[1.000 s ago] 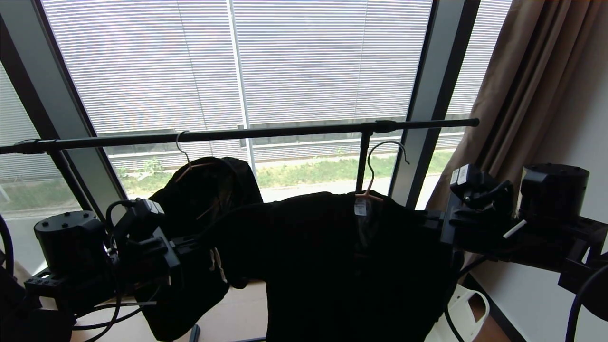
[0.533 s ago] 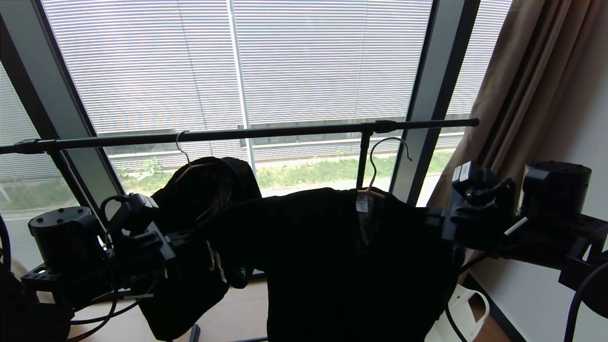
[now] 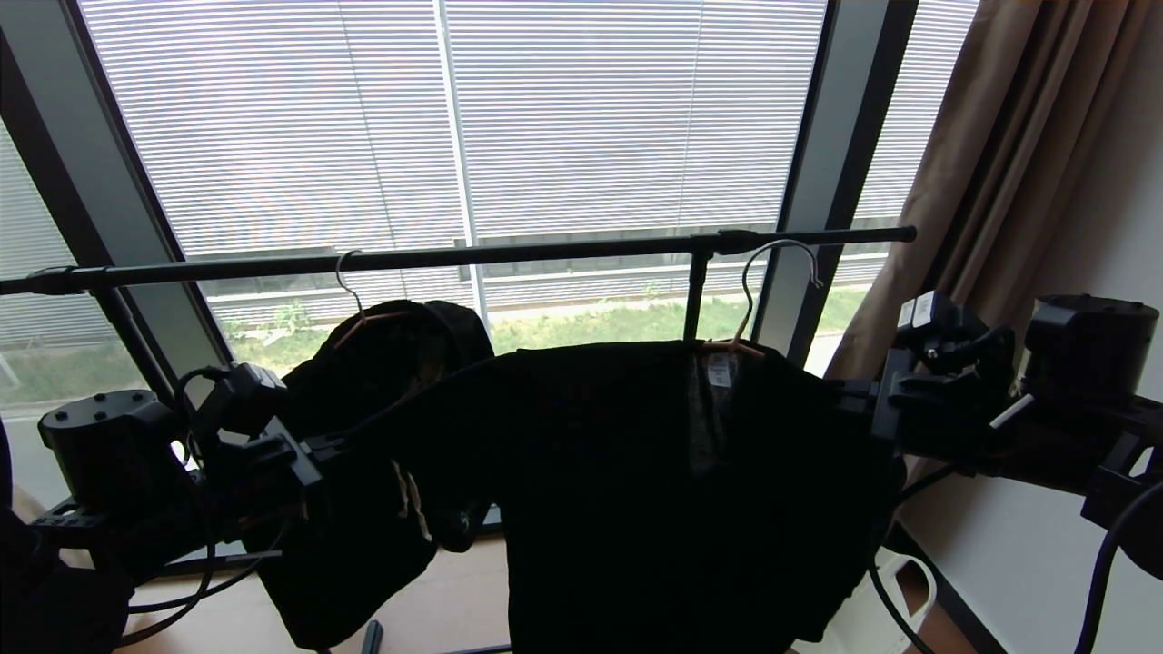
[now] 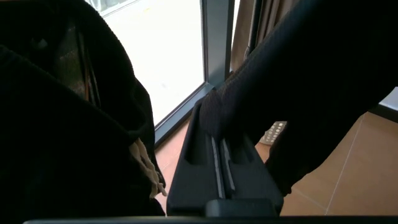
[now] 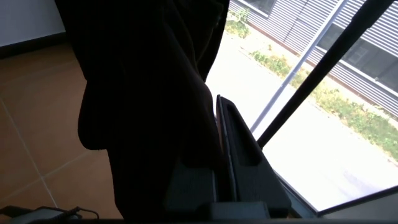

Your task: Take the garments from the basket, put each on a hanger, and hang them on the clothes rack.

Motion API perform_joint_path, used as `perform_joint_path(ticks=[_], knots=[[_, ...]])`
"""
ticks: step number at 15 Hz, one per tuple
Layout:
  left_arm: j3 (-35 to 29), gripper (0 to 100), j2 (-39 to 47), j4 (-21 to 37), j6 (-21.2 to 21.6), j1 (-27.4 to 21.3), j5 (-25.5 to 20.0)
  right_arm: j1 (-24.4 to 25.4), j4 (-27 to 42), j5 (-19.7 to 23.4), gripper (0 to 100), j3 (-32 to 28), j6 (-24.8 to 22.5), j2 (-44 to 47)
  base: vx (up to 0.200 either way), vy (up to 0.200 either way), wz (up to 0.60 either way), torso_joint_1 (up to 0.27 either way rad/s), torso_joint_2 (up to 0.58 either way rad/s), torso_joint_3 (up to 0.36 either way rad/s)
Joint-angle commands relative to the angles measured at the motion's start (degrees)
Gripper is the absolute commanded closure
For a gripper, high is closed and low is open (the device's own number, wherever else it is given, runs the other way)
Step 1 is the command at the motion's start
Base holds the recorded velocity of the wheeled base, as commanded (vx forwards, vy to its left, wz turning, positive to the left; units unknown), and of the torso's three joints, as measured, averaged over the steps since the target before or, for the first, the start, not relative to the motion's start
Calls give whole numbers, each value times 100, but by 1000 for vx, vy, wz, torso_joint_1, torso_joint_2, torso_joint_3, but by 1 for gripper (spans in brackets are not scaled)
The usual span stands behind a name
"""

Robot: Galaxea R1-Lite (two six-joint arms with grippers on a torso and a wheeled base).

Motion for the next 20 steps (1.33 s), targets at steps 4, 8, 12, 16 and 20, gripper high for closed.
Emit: perform_joint_path(ticks=[4,8,12,16,20], knots=[[-29,100,33,1,11,68,0,-324,0,181,100,-85,-1,48,0,0,0,0,0,0],[6,100,16,-35,28,77,-9,-570,0,330,100,-208,-1,145,0,0,0,0,0,0],[41,100,60,-175,19,104,-9,-702,0,436,100,-243,-1,154,0,0,0,0,0,0],[50,100,68,-210,19,104,-9,-816,0,515,100,-287,8,145,0,0,0,0,0,0],[50,100,86,-210,19,104,-17,-825,0,515,100,-296,8,154,0,0,0,0,0,0]])
